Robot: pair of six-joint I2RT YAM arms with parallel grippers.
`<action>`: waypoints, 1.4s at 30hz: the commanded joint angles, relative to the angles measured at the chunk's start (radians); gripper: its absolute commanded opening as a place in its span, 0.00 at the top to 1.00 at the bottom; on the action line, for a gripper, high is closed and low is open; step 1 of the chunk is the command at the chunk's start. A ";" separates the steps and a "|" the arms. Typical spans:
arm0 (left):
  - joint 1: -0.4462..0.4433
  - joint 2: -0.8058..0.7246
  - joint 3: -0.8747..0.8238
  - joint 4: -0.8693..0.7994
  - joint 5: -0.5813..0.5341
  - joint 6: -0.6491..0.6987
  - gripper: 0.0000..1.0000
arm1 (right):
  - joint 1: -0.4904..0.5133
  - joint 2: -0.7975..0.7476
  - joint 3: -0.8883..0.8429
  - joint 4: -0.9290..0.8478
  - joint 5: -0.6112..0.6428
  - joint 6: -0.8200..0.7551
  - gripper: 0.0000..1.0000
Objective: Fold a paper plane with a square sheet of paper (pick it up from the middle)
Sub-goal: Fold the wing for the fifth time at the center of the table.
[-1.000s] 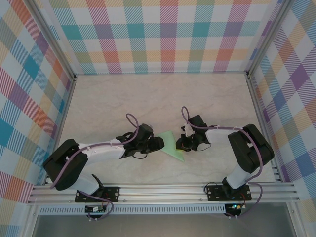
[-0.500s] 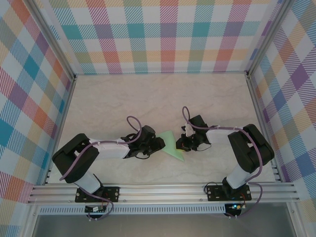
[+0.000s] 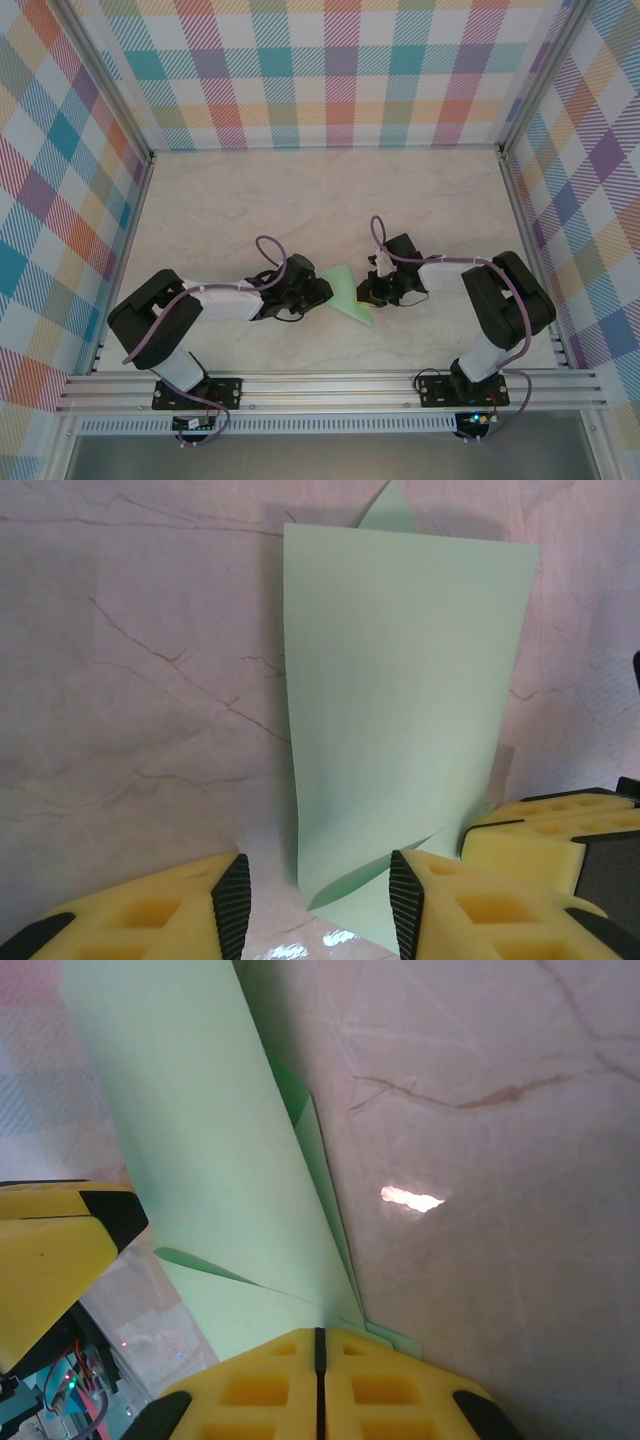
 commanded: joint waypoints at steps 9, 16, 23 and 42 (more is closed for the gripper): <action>-0.031 0.026 0.032 0.010 -0.007 -0.027 0.57 | -0.017 0.007 -0.025 0.004 -0.002 0.004 0.93; -0.044 0.009 0.040 -0.003 -0.017 -0.039 0.57 | -0.020 0.010 -0.027 0.006 -0.002 0.003 0.93; -0.049 -0.006 0.042 -0.045 -0.047 -0.040 0.57 | -0.023 0.008 -0.031 0.009 -0.002 0.005 0.93; -0.058 0.047 0.050 0.000 -0.064 -0.082 0.57 | -0.024 -0.001 -0.033 0.006 -0.005 0.004 0.93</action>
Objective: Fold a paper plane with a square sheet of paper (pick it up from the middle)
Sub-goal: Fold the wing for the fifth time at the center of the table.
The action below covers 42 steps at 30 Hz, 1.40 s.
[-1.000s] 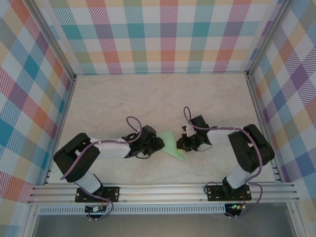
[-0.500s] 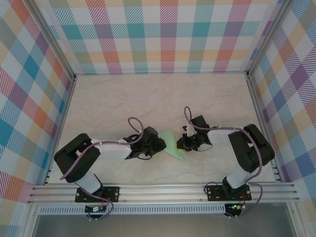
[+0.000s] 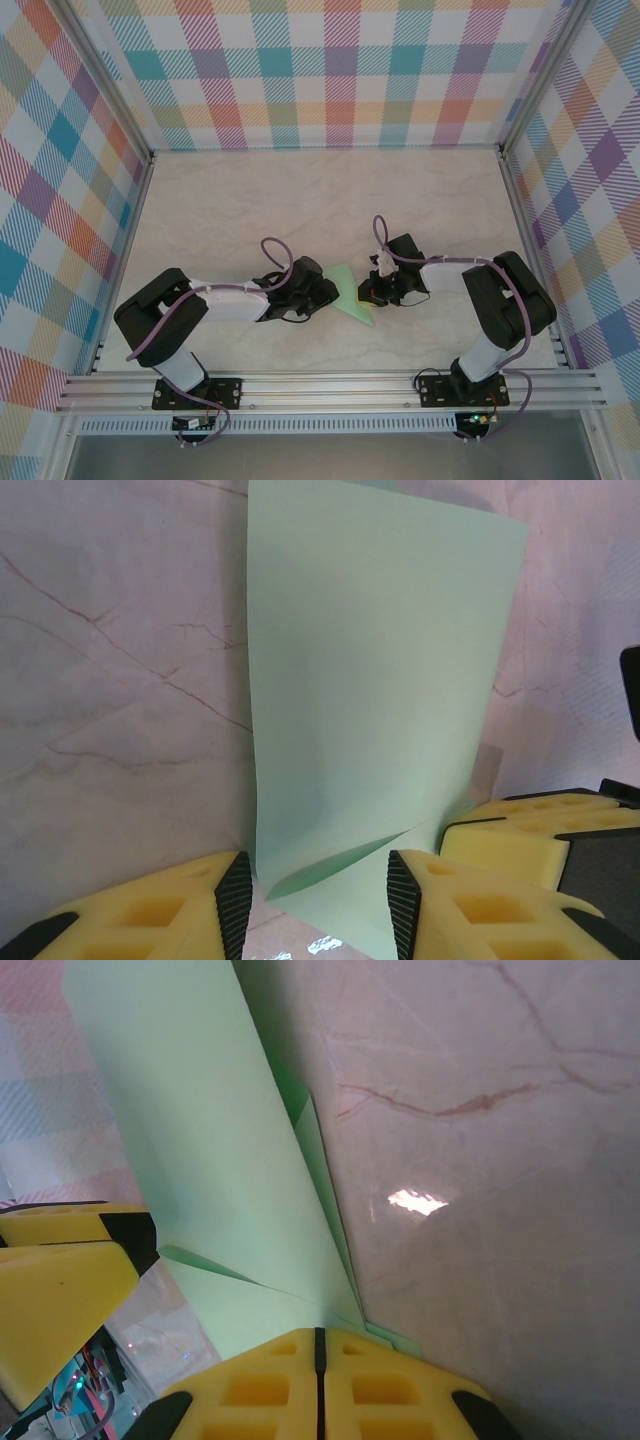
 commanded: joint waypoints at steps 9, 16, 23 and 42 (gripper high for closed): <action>-0.012 0.035 0.019 0.074 0.005 -0.020 0.63 | -0.009 0.000 -0.026 -0.005 0.004 0.007 0.93; -0.012 0.024 0.016 0.086 -0.002 -0.016 0.67 | -0.010 0.002 -0.028 -0.001 0.004 0.004 0.93; -0.011 0.029 0.034 0.074 -0.004 -0.005 0.68 | -0.010 -0.001 -0.026 -0.002 0.005 0.007 0.93; 0.015 0.084 0.144 -0.076 0.010 0.113 1.00 | -0.010 -0.141 0.003 -0.114 0.092 -0.071 0.85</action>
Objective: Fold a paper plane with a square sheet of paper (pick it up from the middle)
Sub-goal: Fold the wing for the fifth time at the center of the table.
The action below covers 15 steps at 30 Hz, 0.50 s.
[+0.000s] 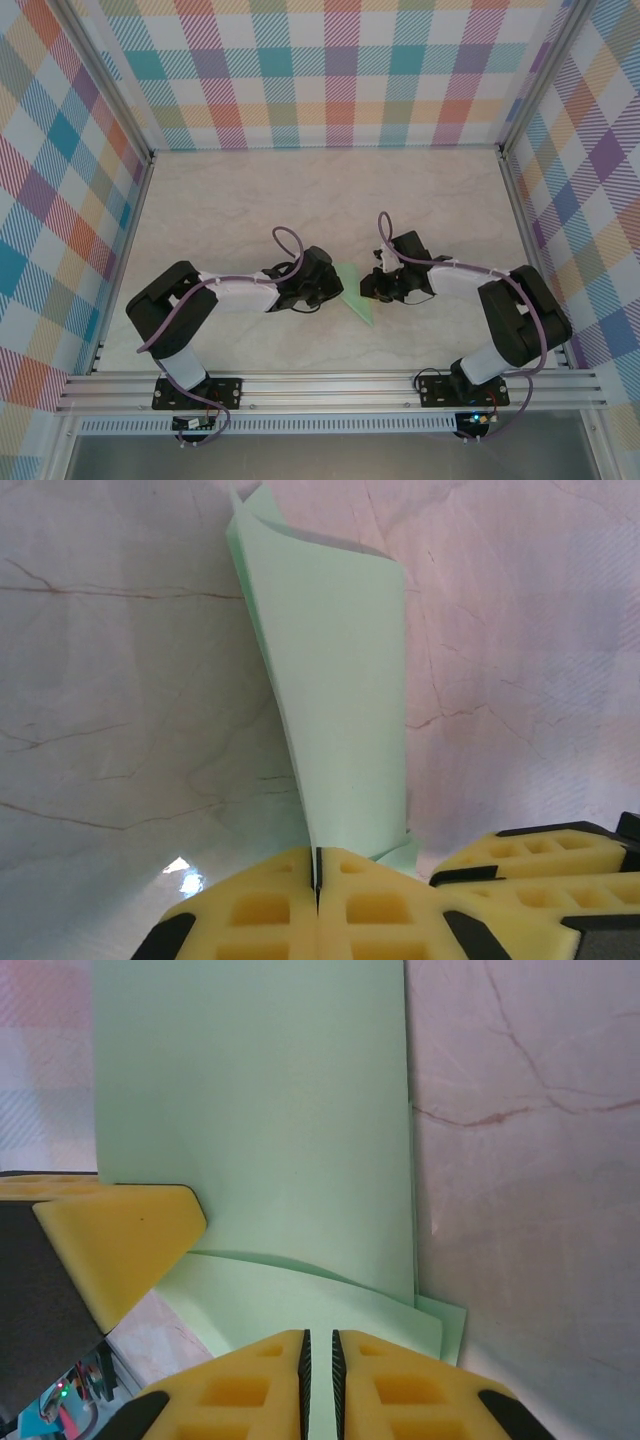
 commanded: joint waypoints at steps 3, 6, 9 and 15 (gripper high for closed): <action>0.013 0.009 0.016 -0.064 0.003 0.033 1.00 | -0.004 0.005 0.011 -0.050 0.011 -0.034 0.87; 0.018 -0.002 0.016 -0.079 0.001 0.041 1.00 | -0.004 0.036 0.015 -0.046 -0.007 -0.026 0.88; 0.027 -0.004 0.024 -0.094 0.020 0.053 1.00 | -0.001 0.061 0.016 -0.019 -0.022 -0.016 0.90; 0.039 -0.021 0.032 -0.134 0.038 0.072 1.00 | 0.004 0.086 0.032 -0.011 -0.026 -0.003 0.90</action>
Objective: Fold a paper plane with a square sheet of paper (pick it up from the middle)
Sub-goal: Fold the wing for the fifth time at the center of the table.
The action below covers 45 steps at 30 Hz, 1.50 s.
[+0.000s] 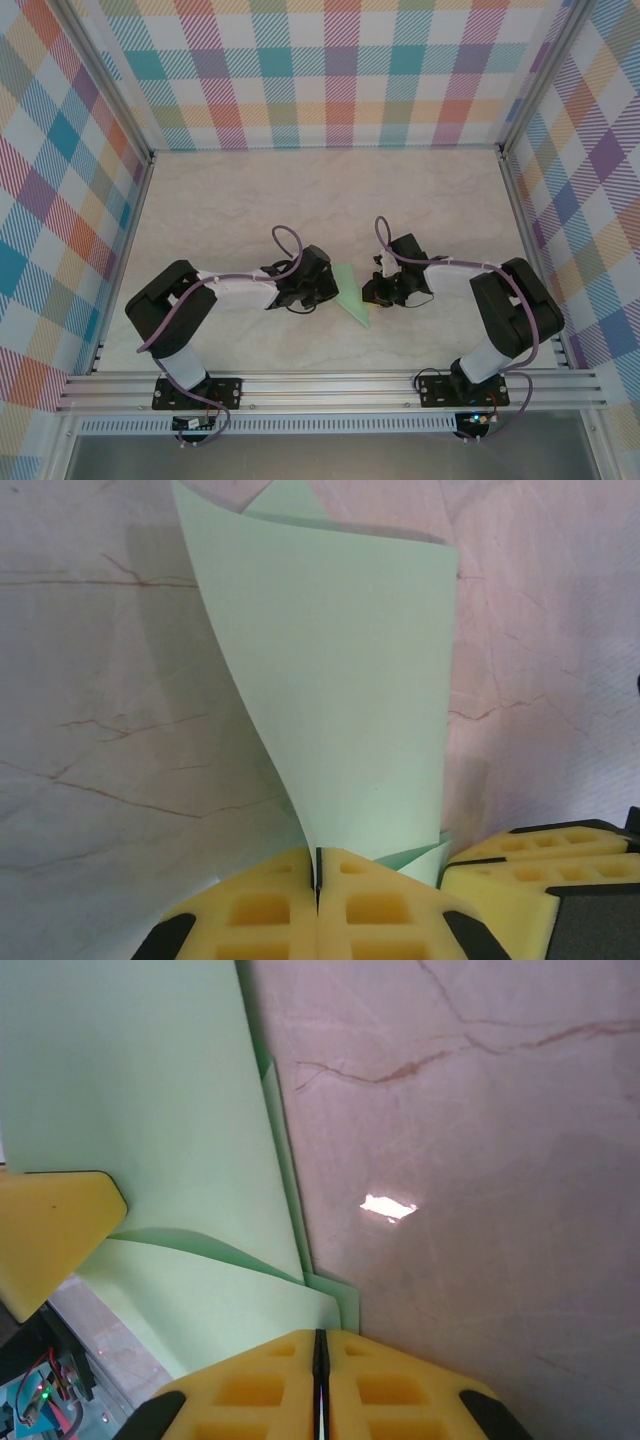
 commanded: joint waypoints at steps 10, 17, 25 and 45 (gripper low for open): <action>0.028 0.020 0.069 -0.094 0.062 0.047 1.00 | 0.019 0.008 0.028 0.021 -0.013 0.012 0.88; 0.039 0.052 0.132 -0.188 0.075 0.031 1.00 | 0.075 -0.194 -0.013 -0.051 0.185 -0.097 0.75; 0.055 0.064 0.166 -0.222 0.100 0.032 1.00 | 0.196 -0.388 -0.201 0.153 0.361 -0.103 0.55; 0.056 0.086 0.191 -0.229 0.127 0.042 1.00 | 0.511 -0.268 -0.228 0.381 0.665 -0.536 0.58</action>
